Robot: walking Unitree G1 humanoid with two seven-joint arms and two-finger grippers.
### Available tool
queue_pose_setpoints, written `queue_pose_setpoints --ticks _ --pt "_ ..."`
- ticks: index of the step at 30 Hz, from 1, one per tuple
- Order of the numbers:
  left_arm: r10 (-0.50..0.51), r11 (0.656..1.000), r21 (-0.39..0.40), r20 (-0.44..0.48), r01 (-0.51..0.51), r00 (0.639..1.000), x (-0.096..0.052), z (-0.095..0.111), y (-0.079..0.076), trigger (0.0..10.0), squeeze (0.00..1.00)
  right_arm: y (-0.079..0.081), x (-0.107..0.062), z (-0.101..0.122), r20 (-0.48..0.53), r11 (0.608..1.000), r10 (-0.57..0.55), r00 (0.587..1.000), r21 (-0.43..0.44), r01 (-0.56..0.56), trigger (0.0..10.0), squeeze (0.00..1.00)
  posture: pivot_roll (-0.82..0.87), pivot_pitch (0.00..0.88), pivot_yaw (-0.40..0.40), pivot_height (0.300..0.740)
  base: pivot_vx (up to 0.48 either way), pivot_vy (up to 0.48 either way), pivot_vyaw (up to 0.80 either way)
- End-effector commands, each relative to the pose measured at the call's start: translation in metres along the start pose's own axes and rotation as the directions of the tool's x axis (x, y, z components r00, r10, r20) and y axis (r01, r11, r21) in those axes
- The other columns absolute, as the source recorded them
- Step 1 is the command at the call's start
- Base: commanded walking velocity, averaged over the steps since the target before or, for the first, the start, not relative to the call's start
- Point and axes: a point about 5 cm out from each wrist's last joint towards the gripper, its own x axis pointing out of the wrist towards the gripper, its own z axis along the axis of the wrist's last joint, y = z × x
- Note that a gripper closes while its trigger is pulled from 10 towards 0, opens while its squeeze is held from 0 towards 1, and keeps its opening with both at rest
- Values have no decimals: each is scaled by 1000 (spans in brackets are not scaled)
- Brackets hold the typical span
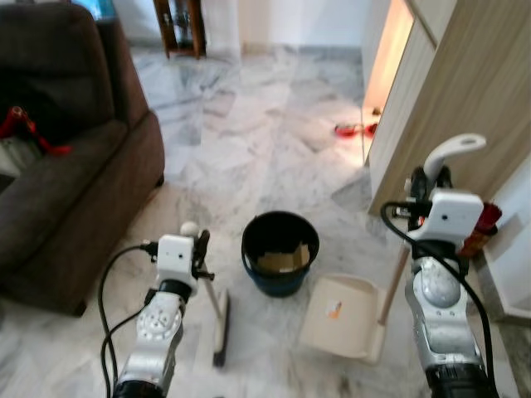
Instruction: Sweep floor
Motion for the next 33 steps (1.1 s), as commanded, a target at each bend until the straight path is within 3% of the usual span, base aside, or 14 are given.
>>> queue_pose_setpoints --ticks 1,16,26,33 --pt "19 1000 11 42 -19 999 1 8 2 10000 0 -7 0 2 10 1000 -19 1000 11 19 10000 0 -29 69 19 740 -315 0 0" --pt "1 999 -38 5 -1 1000 -3 -3 -21 10000 0 -41 -7 -6 -43 998 -66 997 -11 65 10000 0 -108 88 -16 740 -62 0 -800" --pt "-54 997 -47 14 55 998 4 2 -29 10000 0 -50 -17 -16 -91 994 -105 990 0 105 10000 0 -123 88 29 740 0 0 -800" --pt "-61 997 -38 15 61 998 12 4 -24 10000 0 -52 -22 -21 -114 990 -144 983 -18 142 10000 0 -154 80 49 740 0 0 -800"
